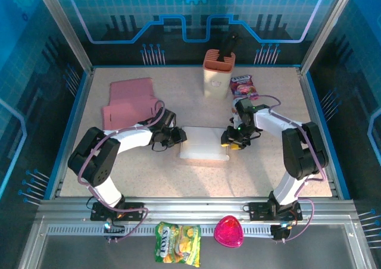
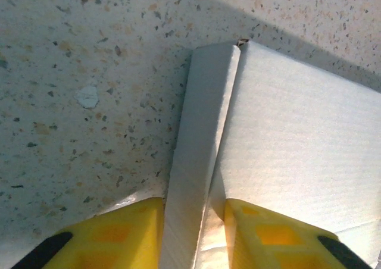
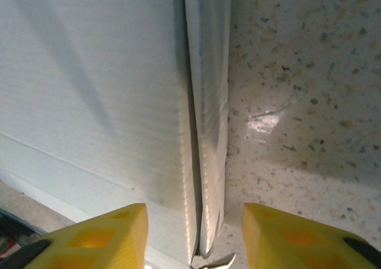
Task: Fold the paper box
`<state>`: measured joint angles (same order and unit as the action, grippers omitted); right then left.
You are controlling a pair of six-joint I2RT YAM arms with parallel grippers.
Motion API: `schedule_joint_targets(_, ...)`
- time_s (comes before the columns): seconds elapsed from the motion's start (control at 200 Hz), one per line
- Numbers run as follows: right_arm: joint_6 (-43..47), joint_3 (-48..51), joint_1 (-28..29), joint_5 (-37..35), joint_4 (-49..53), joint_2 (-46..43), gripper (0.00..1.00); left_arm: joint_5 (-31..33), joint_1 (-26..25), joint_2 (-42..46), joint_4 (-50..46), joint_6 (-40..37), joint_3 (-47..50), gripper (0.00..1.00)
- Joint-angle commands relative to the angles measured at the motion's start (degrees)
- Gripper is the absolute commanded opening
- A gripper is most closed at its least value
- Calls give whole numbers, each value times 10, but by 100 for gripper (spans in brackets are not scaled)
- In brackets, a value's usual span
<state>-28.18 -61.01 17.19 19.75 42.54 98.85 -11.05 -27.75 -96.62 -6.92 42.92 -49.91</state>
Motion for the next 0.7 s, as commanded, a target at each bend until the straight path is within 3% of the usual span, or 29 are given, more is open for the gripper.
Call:
schedule_joint_targets(0.0, 4, 12, -2, 7, -12, 15, 39, 0, -5, -7, -15, -11, 22, 30)
schedule_joint_targets(0.44, 3, 15, -2, 38, -35, 23, 19, -8, -8, 8, 11, 1, 41, 20)
schedule_joint_targets(0.695, -11, 12, 13, 62, -51, 33, 17, -13, -24, 12, 13, 12, 39, 18)
